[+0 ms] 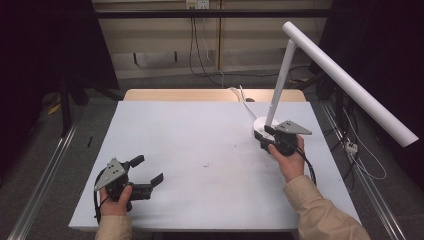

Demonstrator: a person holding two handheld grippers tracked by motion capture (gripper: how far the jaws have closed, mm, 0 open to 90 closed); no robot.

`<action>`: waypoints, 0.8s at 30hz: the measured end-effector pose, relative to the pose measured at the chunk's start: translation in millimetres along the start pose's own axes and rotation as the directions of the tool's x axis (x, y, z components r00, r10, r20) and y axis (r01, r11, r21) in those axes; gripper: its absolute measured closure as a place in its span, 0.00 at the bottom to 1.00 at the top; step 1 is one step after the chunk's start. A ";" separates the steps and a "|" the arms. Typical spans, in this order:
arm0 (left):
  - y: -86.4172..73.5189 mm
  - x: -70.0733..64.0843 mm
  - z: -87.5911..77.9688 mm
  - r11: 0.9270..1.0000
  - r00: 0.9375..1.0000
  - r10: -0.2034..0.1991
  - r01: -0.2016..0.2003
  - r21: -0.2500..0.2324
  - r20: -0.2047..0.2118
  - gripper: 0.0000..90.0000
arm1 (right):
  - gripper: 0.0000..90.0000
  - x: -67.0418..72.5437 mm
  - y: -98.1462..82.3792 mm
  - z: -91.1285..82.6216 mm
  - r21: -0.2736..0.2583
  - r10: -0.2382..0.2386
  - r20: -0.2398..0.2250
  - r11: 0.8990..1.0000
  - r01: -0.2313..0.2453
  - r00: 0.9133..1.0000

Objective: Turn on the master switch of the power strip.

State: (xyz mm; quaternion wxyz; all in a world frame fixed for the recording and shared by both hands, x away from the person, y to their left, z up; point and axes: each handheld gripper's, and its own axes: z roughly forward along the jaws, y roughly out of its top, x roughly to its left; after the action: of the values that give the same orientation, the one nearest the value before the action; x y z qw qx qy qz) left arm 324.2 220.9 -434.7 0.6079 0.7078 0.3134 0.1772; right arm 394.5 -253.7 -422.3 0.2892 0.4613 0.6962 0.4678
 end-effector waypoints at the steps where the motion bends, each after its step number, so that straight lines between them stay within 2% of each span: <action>1: -0.1 0.1 0.0 1.000 1.000 0.000 0.000 0.000 0.000 0.04 | 0.61 -0.3 0.9 0.5 0.001 -0.006 0.000 1.000 0.006 1.000; 7: 0.1 0.3 -0.3 1.000 1.000 -0.003 0.003 -0.002 -0.002 0.04 | 0.67 -1.2 4.0 4.1 0.011 -0.008 -0.004 1.000 0.008 1.000; 16: -0.2 -0.3 1.4 1.000 1.000 0.001 -0.001 0.004 0.005 0.04 | 0.74 -8.7 0.1 9.2 0.036 -0.019 0.024 0.999 0.018 1.000; 24: -0.5 -0.4 2.2 1.000 1.000 -0.003 0.003 0.005 0.005 0.04 | 0.81 -10.3 -2.3 14.1 0.049 -0.013 0.027 0.999 0.012 1.000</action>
State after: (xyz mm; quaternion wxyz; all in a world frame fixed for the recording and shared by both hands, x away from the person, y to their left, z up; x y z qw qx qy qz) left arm 325.1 219.0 -435.6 0.6073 0.7091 0.3134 0.1739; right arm 409.6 -258.0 -430.3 0.2905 0.4702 0.7062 0.4425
